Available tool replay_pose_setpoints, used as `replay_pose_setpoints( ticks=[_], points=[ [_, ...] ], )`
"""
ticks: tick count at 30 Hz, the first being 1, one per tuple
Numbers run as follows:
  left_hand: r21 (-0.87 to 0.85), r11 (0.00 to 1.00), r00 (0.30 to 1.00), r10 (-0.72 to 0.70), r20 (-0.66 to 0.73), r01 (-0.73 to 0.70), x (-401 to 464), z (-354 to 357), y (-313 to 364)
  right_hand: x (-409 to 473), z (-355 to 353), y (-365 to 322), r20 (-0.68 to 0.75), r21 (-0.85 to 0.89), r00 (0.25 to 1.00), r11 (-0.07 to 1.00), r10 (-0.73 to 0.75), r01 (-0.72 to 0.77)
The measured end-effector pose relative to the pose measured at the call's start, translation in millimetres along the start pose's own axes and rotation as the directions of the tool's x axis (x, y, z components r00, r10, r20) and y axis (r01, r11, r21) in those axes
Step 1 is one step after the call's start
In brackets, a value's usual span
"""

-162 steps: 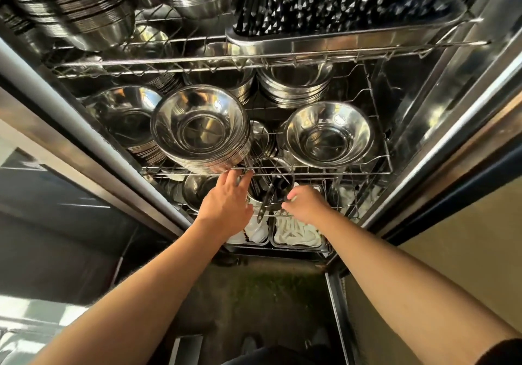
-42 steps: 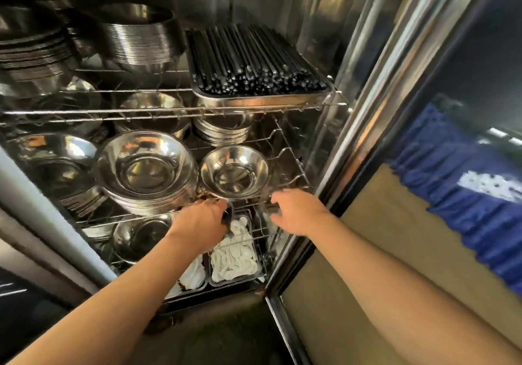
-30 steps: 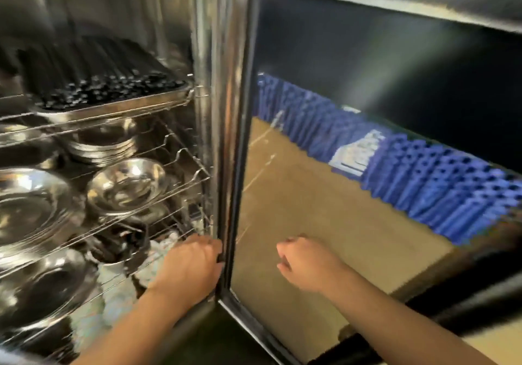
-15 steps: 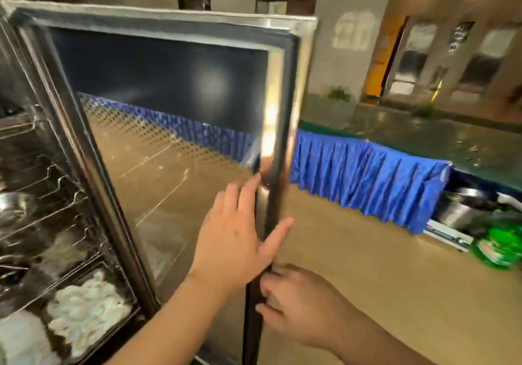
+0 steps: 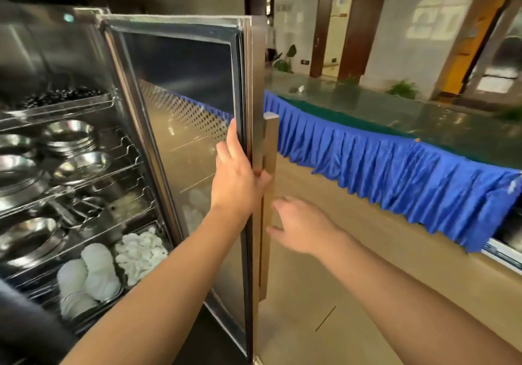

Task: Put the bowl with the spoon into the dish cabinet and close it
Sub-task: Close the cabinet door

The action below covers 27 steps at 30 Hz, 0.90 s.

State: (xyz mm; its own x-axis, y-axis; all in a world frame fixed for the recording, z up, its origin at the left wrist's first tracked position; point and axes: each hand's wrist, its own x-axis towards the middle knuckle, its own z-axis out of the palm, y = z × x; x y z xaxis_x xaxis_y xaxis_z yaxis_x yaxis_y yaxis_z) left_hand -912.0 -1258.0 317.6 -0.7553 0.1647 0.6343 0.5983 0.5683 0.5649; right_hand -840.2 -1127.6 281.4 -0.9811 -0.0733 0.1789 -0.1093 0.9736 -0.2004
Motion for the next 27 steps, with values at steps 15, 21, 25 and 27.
replay_pose_setpoints(
  ticks=[15, 21, 25, 27],
  points=[
    [0.017, 0.967, 0.944, -0.243, -0.222, 0.253, -98.3, -186.7, -68.6, 63.3, 72.1, -139.9, 0.173, 0.567, 0.975, 0.824, -0.136, 0.014],
    [0.099, 0.933, 0.882, -0.287, -0.373, 0.345, -123.4, -255.3, -122.1, 78.7, 107.8, -232.9, 0.231, 0.790, 0.914, 0.613, -0.333, 0.024],
    [0.095, 0.910, 0.840, -0.327, -0.432, 0.404, -126.2, -290.0, -161.6, 93.7, 117.7, -290.8, 0.256, 0.823, 0.868, 0.566, -0.425, 0.034],
    [0.095, 0.897, 0.819, -0.345, -0.458, 0.431, -123.1, -308.0, -185.1, 104.9, 123.5, -320.4, 0.278, 0.822, 0.840, 0.567, -0.466, 0.042]
  ],
)
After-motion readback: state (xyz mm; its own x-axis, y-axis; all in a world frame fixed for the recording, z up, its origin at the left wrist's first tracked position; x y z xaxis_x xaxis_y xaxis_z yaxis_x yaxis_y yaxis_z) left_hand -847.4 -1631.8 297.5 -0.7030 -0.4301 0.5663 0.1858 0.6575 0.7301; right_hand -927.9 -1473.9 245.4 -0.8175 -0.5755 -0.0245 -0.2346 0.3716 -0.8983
